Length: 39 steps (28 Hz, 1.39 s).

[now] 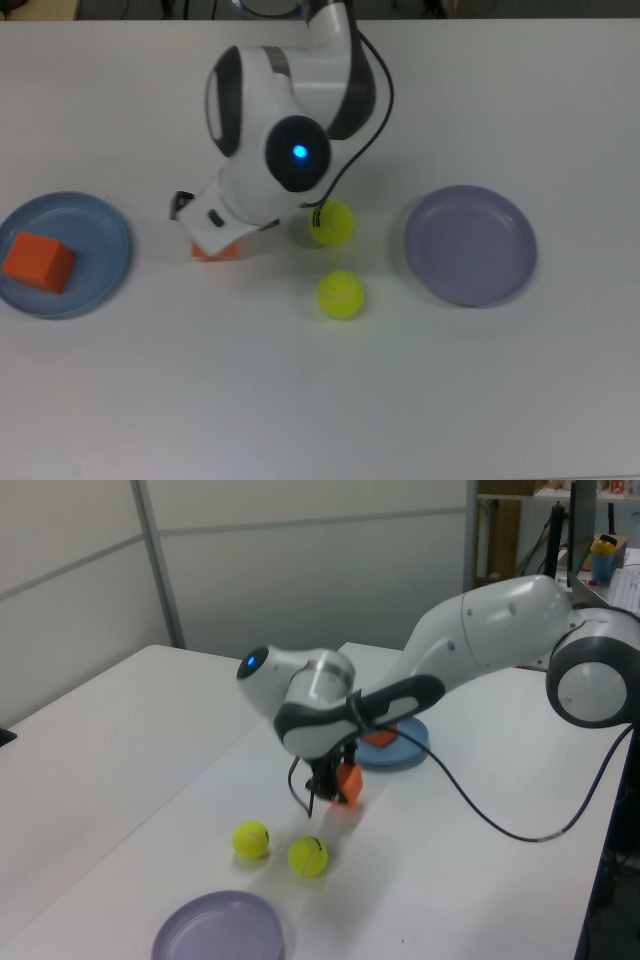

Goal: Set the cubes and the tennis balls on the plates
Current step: 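Carry the second cube onto the blue plate beside the first and release, then move the gripper down to the nearer tennis ball and grasp it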

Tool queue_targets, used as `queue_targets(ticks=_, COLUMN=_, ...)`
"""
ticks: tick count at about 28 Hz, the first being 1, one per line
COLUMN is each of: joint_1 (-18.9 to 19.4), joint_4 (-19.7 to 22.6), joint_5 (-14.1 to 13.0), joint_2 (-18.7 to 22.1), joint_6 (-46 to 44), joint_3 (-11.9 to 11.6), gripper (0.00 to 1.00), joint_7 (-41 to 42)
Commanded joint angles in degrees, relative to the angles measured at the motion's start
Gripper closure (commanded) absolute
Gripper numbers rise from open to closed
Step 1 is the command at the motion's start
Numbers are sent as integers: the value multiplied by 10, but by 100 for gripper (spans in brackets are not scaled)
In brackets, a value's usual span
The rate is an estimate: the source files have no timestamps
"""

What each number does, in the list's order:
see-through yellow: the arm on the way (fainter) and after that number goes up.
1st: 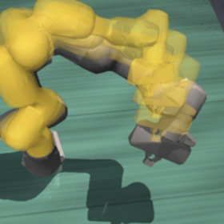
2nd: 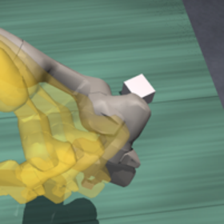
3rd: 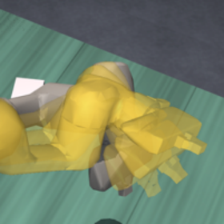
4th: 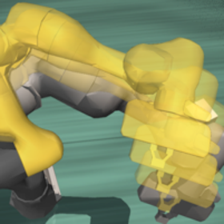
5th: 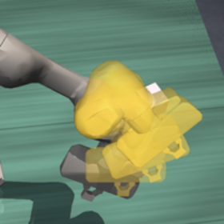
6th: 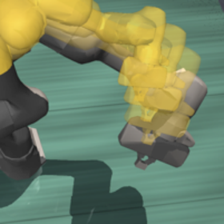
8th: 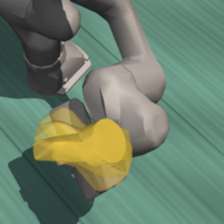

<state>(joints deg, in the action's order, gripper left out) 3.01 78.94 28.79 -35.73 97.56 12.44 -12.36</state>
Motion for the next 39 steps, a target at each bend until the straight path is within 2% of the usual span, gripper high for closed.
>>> queue_targets(ticks=1, joint_1=-20, joint_4=10, joint_5=4, joint_2=30, joint_6=10, joint_3=-41, gripper=100, joint_7=46)
queue_targets(ticks=2, joint_1=-20, joint_4=7, joint_5=4, joint_2=30, joint_6=12, joint_3=-64, gripper=100, joint_7=59)
queue_targets(ticks=3, joint_1=-21, joint_4=7, joint_5=4, joint_2=30, joint_6=12, joint_3=-75, gripper=100, joint_7=66)
queue_targets(ticks=7, joint_1=-30, joint_4=8, joint_5=3, joint_2=27, joint_6=21, joint_3=-110, gripper=99, joint_7=88)
queue_targets(ticks=8, joint_1=-34, joint_4=8, joint_5=0, joint_2=25, joint_6=29, joint_3=-112, gripper=93, joint_7=88)
queue_targets(ticks=9, joint_1=-37, joint_4=8, joint_5=-6, joint_2=25, joint_6=39, joint_3=-112, gripper=80, joint_7=87)
queue_targets(ticks=10, joint_1=-41, joint_4=8, joint_5=-14, joint_2=24, joint_6=50, joint_3=-113, gripper=57, joint_7=87)
queue_targets(ticks=11, joint_1=-44, joint_4=8, joint_5=-21, joint_2=24, joint_6=60, joint_3=-113, gripper=19, joint_7=86)
queue_targets(ticks=12, joint_1=-46, joint_4=8, joint_5=-30, joint_2=24, joint_6=71, joint_3=-114, gripper=0, joint_7=86)
queue_targets(ticks=21, joint_1=-45, joint_4=5, joint_5=-43, joint_2=29, joint_6=82, joint_3=-109, gripper=0, joint_7=83)
queue_targets(ticks=26, joint_1=-36, joint_4=-23, joint_5=-82, joint_2=37, joint_6=82, joint_3=-96, gripper=0, joint_7=81)
queue_targets(ticks=28, joint_1=-36, joint_4=-33, joint_5=-98, joint_2=39, joint_6=83, joint_3=-74, gripper=0, joint_7=81)
queue_targets(ticks=31, joint_1=-36, joint_4=-38, joint_5=-100, joint_2=44, joint_6=84, joint_3=-39, gripper=0, joint_7=81)
queue_targets(ticks=32, joint_1=-36, joint_4=-38, joint_5=-100, joint_2=47, joint_6=91, joint_3=-15, gripper=0, joint_7=80)
queue_targets(ticks=33, joint_1=-35, joint_4=-37, joint_5=-99, joint_2=47, joint_6=96, joint_3=-3, gripper=0, joint_7=77)
queue_targets(ticks=37, joint_1=-19, joint_4=-34, joint_5=-96, joint_2=45, joint_6=114, joint_3=28, gripper=0, joint_7=53)
queue_targets(ticks=39, joint_1=-7, joint_4=-32, joint_5=-96, joint_2=44, joint_6=119, joint_3=29, gripper=0, joint_7=45)
